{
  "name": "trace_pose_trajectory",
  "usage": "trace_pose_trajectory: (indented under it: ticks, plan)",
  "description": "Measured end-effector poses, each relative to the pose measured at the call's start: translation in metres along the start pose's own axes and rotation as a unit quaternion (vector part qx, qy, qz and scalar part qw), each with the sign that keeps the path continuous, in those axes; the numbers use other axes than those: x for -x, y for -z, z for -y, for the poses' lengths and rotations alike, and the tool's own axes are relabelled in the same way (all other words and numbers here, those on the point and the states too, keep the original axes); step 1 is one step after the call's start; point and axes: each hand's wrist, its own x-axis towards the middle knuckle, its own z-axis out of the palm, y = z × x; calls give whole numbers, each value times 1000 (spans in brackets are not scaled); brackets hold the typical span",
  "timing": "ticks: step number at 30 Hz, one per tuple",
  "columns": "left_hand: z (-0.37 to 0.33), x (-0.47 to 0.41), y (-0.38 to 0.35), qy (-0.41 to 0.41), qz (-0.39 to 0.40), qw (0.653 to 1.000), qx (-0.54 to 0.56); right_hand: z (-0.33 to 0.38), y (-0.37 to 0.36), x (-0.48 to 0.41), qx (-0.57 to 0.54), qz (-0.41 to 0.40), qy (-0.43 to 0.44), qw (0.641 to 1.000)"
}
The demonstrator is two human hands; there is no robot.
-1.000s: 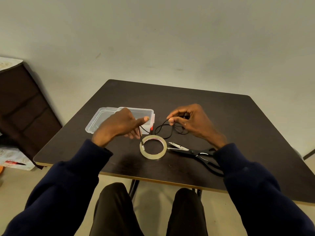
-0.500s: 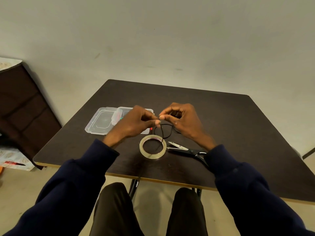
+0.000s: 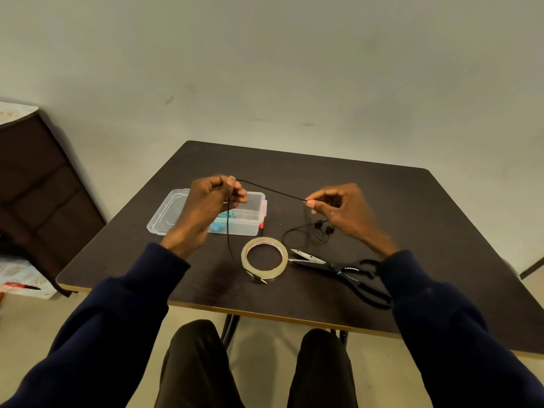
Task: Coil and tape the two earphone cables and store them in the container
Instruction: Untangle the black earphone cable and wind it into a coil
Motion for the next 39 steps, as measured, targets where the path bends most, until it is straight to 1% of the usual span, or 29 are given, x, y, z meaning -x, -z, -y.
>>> trace_pose_trajectory:
  ticks: [2, 6, 7, 9, 10, 12, 14, 17, 21, 23, 28, 31, 34, 36, 38, 39]
  plan:
    - [1, -3, 6, 5, -1, 1000, -17, -1, 9, 0, 16, -8, -2, 1000]
    - [0, -5, 4, 3, 31, 991, -129, 9, 15, -7, 27, -13, 14, 999]
    - [1, -5, 1, -10, 31, 983, -181, 13, 13, -9, 28, -6, 24, 999]
    - [3, -5, -5, -49, 19, 952, -301, 19, 7, -14, 35, 13, 41, 998]
    - [3, -5, -7, -71, 14, 941, -332, 23, 3, -16, 36, 22, 48, 998]
    - [1, -5, -9, -108, 25, 934, -339, 30, -5, -20, 30, 37, 61, 997]
    - [-6, -6, -13, -140, 66, 936, -316, 36, -12, -23, 18, 51, 71, 996]
    - [-19, -1, -23, -136, 132, 950, -247, 41, -20, -25, 10, 67, 81, 994]
    - [-14, 4, -32, -131, 146, 960, -201, 38, -25, -23, 1, 47, 84, 995]
    - [-10, 5, -32, -126, 141, 966, -176, 37, -28, -20, -3, 44, 86, 995]
    - [-4, 5, -31, -98, 103, 986, -92, 32, -31, -17, -30, 39, 77, 996]
    - [0, 4, -16, -66, 27, 996, -58, 24, -32, -17, -31, 48, 60, 997]
    - [9, 3, 13, -16, -53, 998, 1, 8, -27, -15, -12, 54, 30, 998]
    - [15, 3, 29, 6, -90, 995, 53, -2, -24, -16, 17, 56, 19, 998]
    - [18, 4, 38, 22, -106, 991, 75, -9, -23, -17, 53, 54, 15, 997]
    - [19, 6, 41, 33, -99, 992, 74, -11, -24, -18, 61, 50, 13, 997]
